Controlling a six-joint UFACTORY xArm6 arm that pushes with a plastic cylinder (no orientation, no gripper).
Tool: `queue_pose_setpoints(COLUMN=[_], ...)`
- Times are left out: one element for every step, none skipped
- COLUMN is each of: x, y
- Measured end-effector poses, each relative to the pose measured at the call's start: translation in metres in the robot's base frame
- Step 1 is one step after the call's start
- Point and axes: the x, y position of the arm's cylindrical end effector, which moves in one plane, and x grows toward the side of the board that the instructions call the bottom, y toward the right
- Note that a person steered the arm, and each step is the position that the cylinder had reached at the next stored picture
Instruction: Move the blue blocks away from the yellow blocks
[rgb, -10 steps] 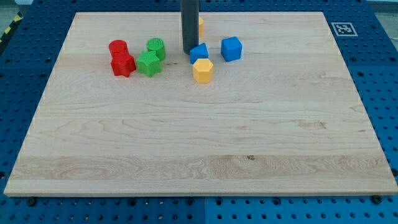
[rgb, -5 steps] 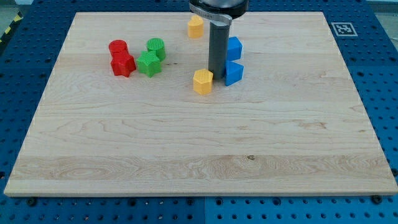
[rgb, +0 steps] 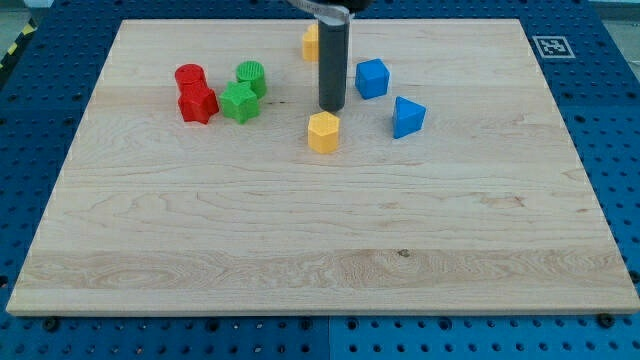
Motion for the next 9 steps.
queue_pose_setpoints(x=[-0.016,-0.026,-0.041,-0.042,-0.042,-0.042,-0.04,-0.043,-0.043], y=[0.007,0.012,0.023,0.035,0.059,0.074,0.077,0.094,0.113])
